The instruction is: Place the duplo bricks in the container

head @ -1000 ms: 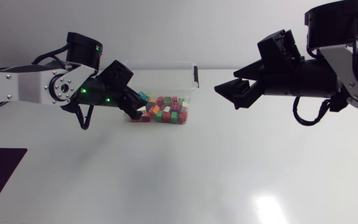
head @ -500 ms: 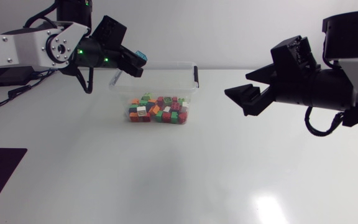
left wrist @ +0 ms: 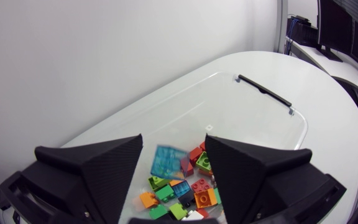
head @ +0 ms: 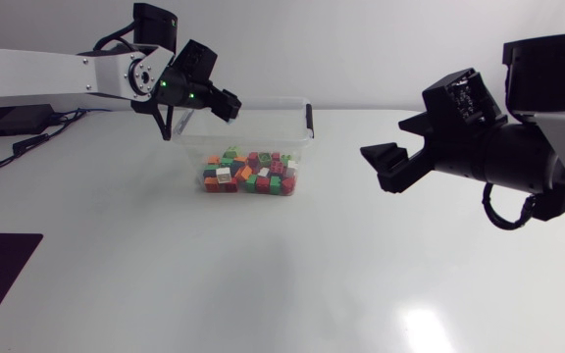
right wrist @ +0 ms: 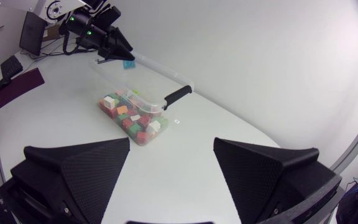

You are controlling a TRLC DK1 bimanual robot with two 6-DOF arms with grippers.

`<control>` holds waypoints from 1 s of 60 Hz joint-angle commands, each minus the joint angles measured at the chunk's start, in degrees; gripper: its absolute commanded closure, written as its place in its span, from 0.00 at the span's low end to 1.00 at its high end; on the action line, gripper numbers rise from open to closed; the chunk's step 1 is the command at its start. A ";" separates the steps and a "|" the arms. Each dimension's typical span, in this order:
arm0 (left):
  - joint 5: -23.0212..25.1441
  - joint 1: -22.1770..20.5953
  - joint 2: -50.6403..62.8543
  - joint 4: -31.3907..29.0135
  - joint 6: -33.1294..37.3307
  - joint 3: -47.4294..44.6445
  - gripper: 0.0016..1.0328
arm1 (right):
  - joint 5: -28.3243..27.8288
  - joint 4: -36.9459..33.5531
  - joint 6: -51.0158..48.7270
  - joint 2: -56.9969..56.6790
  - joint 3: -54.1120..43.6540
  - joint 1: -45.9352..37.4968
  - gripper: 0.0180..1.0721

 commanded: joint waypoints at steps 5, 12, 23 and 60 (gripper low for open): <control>-2.89 0.59 1.35 -0.29 0.75 1.67 0.05 | 1.71 0.39 -0.21 -1.95 -1.96 0.43 0.06; -3.50 1.39 -0.85 -0.91 0.75 0.18 0.05 | 3.55 0.56 -0.91 -3.80 -2.84 0.43 0.06; -7.46 2.09 -9.11 0.15 0.40 -6.67 0.05 | 4.96 2.06 -1.79 -6.70 -5.22 -0.88 0.05; -9.22 10.00 -49.37 16.23 0.93 -49.83 0.05 | 15.33 5.48 -3.64 -29.73 -20.95 -4.14 0.05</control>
